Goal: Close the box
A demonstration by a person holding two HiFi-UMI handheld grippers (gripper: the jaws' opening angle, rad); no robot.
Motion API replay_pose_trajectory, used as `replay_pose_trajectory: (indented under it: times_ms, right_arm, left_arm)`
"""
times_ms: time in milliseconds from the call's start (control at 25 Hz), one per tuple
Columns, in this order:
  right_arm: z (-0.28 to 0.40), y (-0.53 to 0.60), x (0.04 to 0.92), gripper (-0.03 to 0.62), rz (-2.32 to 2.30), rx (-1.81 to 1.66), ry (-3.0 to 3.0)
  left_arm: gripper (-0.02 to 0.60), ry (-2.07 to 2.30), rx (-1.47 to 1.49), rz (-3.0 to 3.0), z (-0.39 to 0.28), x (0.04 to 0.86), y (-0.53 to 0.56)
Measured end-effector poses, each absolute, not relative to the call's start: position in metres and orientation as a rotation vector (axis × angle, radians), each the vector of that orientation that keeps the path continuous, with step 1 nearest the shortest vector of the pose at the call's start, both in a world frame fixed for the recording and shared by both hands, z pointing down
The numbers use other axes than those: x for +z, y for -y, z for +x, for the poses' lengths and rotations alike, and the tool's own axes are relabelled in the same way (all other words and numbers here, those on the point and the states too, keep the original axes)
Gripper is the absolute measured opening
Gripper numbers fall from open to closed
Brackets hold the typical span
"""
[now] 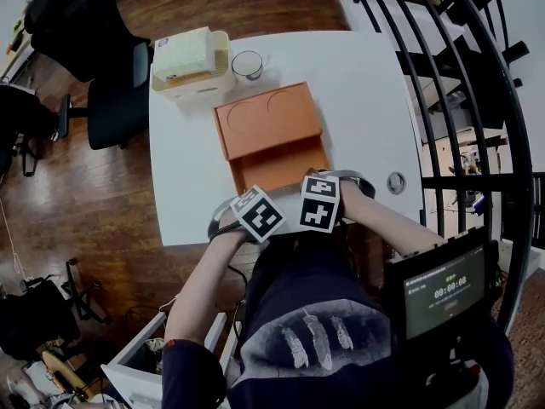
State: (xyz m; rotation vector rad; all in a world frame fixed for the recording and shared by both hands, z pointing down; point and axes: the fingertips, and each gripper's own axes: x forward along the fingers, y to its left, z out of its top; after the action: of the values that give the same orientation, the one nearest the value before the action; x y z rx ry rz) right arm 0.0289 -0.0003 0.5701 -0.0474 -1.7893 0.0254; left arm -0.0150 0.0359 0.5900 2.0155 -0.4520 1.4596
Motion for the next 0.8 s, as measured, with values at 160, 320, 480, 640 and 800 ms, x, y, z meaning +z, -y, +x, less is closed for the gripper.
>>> replay_pose_trajectory:
  times_ms: [160, 320, 480, 640, 800]
  right_arm:
    - [0.0265, -0.0002, 0.57, 0.005, -0.059, 0.028, 1.788]
    - [0.0263, -0.001, 0.5692, 0.005, -0.07, 0.031, 1.789]
    - [0.0248, -0.0001, 0.569, 0.005, -0.077, 0.03, 1.788]
    - [0.0242, 0.001, 0.57, 0.005, -0.078, 0.034, 1.791]
    - [0.0225, 0.0023, 0.57, 0.005, -0.065, 0.029, 1.803]
  left_arm:
    - [0.014, 0.456, 1.454, 2.02, -0.0147, 0.5879, -0.0333]
    - [0.014, 0.444, 1.443, 2.022, -0.0101, 0.584, -0.0305]
    - [0.014, 0.43, 1.432, 2.02, -0.0085, 0.5833, -0.0288]
    - [0.014, 0.416, 1.427, 2.018, -0.0089, 0.5837, -0.0284]
    - [0.014, 0.435, 1.437, 2.02, -0.0109, 0.5845, -0.0259]
